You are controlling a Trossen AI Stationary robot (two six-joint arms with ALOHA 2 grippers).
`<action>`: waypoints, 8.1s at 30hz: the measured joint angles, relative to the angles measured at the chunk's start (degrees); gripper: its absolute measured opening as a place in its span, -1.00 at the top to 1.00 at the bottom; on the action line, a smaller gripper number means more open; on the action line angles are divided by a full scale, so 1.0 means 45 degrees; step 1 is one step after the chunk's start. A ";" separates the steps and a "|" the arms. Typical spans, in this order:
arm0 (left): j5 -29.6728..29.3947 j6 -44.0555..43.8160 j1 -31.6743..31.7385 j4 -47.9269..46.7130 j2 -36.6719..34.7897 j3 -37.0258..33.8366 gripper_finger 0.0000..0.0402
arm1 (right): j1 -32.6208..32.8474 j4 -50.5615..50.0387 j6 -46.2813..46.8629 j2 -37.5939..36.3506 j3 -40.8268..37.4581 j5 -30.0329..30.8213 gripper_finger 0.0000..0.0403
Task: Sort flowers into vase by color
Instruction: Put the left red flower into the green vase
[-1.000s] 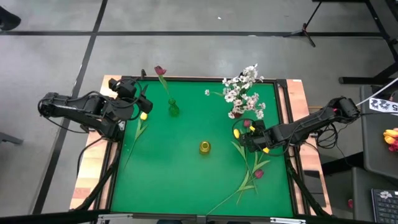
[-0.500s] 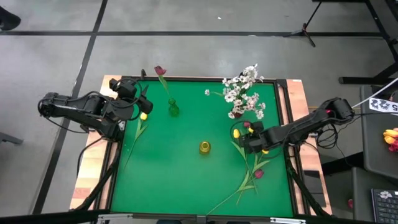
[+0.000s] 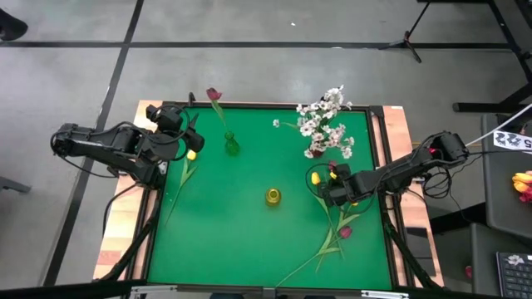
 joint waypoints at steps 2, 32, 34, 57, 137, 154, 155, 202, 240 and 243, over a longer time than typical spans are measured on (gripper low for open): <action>0.0000 0.0007 0.0002 -0.0001 0.0000 0.0000 -0.06 | 0.0000 -0.0046 0.0037 -0.0004 0.0004 -0.0072 0.88; -0.0005 0.0024 0.0000 -0.0001 0.0000 0.0010 -0.06 | 0.0005 -0.3277 -0.4020 0.0034 0.4384 0.1647 0.99; -0.0005 0.0115 0.0002 -0.0001 0.0000 0.0010 -0.06 | 0.0005 -0.3279 -0.4629 0.0034 0.4743 0.1766 0.99; -0.0010 0.0165 0.0000 -0.0007 -0.0004 0.0010 -0.06 | -0.1138 0.2512 -1.3230 0.0019 0.6810 0.1789 1.00; -0.0112 -0.2336 0.0000 -0.3022 -0.0015 0.0010 -0.06 | -0.3296 1.5801 -2.2978 0.8184 1.2439 0.1474 1.00; -0.0112 -0.2331 0.0000 -0.3003 -0.0015 0.0010 -0.06 | -0.5227 1.9429 -2.2059 0.8174 1.1599 -0.1274 1.00; -0.0112 -0.2331 0.0002 -0.3003 -0.0015 0.0010 -0.06 | -0.5294 1.9565 -2.2283 0.8174 1.1599 -0.1274 1.00; -0.0403 -0.2331 0.0001 -0.3003 -0.0010 0.0010 -0.07 | -0.6083 2.1948 -2.2981 0.9466 1.2536 -0.2482 1.00; -0.0398 -0.2336 0.0000 -0.3003 -0.0010 0.0010 -0.06 | -0.6702 1.8355 -2.1021 0.9670 1.2541 -0.1696 0.95; -0.0398 -0.2341 0.0000 -0.2998 -0.0010 0.0010 -0.06 | -0.6754 1.8003 -2.1018 0.9670 1.2541 -0.1716 0.95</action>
